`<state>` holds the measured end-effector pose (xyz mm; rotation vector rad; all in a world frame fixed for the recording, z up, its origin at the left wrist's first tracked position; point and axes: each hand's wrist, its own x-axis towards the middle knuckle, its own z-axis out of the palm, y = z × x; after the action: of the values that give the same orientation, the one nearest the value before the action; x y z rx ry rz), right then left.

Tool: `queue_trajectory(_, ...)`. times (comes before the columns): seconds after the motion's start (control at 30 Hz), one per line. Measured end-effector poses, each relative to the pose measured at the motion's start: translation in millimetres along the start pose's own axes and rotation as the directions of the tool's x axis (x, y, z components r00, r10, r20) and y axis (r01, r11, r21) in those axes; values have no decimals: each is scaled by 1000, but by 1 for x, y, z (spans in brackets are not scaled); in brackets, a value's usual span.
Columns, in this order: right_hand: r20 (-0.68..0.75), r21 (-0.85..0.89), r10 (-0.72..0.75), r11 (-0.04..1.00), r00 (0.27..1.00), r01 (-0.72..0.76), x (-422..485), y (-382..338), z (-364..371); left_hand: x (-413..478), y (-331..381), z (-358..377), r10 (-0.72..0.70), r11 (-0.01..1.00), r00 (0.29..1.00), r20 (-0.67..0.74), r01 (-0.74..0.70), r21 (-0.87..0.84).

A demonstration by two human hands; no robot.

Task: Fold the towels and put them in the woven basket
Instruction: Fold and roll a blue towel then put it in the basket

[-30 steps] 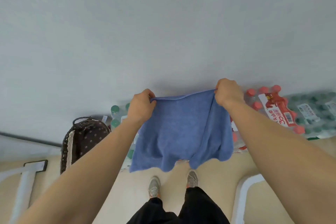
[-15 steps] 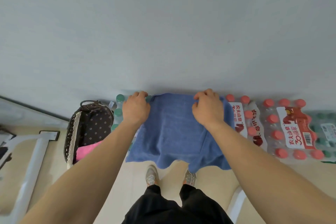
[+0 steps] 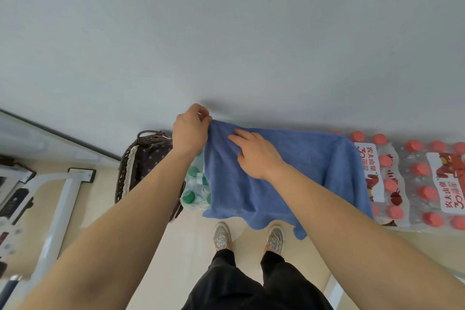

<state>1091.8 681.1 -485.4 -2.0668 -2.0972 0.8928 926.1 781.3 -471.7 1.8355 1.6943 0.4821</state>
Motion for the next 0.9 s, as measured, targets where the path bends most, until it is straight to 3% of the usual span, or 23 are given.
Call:
queue_trajectory(0.1,81,-21,47,999,996,-45,11,1,-3,-7,-11,0,4,1000,1000,0,-4,1)
queue_trajectory(0.3,168,-139,82,989,982,-59,20,0,-4,-58,-44,9,-251,940,957,147,205,272)
queue_trajectory(0.5,203,-257,91,966,975,-37,20,-4,3,-89,-37,13,-303,882,936,182,203,425)
queue_trajectory(0.6,226,-258,110,965,968,-49,22,-5,8,-102,-35,16,-280,940,924,261,210,268)
queue_trajectory(0.73,230,-261,118,964,966,-56,24,-6,8,-110,-34,14,-275,954,947,163,290,-73)
queue_trajectory(0.83,233,-254,123,965,965,-62,25,-7,8,-113,-37,9,-294,930,943,153,320,-180)
queue_trajectory(0.9,233,-250,123,966,965,-63,25,-8,10,-114,-44,4,-309,930,940,142,330,-162)
